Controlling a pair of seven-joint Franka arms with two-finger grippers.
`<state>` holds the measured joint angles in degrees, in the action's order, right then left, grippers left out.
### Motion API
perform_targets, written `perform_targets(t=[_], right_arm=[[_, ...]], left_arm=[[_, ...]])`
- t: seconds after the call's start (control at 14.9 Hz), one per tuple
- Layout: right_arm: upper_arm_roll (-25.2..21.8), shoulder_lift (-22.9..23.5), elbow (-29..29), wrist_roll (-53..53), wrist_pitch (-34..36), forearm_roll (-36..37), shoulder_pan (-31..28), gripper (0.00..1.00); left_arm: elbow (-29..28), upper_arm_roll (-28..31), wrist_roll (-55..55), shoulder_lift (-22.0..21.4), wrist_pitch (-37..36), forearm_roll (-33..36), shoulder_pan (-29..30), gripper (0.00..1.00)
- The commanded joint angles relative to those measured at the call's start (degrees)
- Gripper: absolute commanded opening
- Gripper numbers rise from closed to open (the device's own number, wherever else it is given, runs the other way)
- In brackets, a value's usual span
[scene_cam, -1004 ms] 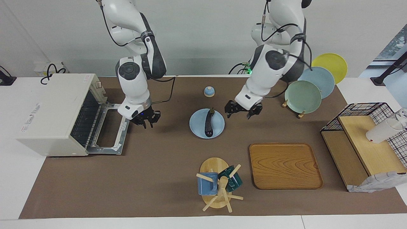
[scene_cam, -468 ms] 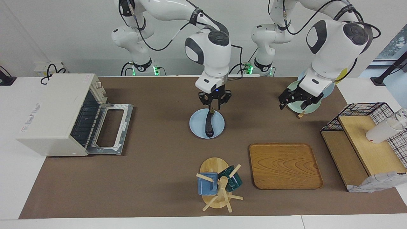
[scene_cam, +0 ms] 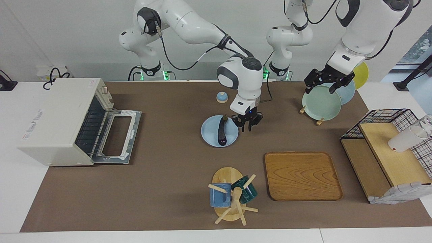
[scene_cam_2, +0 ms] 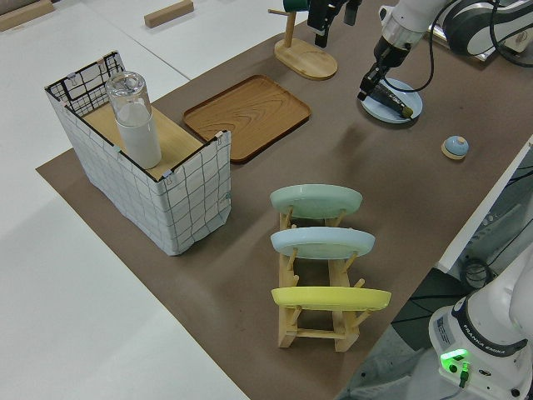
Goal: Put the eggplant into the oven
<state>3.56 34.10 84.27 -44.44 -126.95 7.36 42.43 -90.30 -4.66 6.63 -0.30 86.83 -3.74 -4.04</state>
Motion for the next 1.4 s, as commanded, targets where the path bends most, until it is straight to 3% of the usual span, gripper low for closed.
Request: perform_targets(t=[0.0, 0.33, 0.8, 0.94, 1.14, 1.34], right_arm=[[0.0, -4.9, 9.9, -0.8, -4.6, 2.4, 1.2, 0.33], [0.0, -6.1, 12.9, -0.3, -4.9, 6.5, 1.3, 0.42], [0.0, -7.5, 18.4, -0.3, -9.1, 7.2, 1.3, 0.39], [0.0, -7.6, 18.8, -0.3, -9.3, 7.2, 1.3, 0.31], [0.0, -7.6, 18.9, 0.0, -10.6, 7.2, 1.3, 0.00], [0.0, -7.6, 18.3, 0.0, -8.4, 7.5, 1.9, 0.00]], left_arm=[[-2.9, 1.1, -1.4, -1.5, 0.5, 1.2, -0.2, 1.00], [-2.0, 0.5, -1.3, -1.6, -0.1, 4.5, 1.6, 1.00], [-2.7, -4.7, -2.1, -2.0, 0.1, 4.4, 9.0, 1.00], [-4.9, -5.5, -2.4, -2.5, 1.4, 4.4, 9.3, 1.00], [-5.5, -5.2, -2.3, -2.5, 2.2, 4.3, 8.2, 1.00], [-5.5, -4.3, -1.8, -2.5, 2.2, 4.1, 6.8, 1.00]])
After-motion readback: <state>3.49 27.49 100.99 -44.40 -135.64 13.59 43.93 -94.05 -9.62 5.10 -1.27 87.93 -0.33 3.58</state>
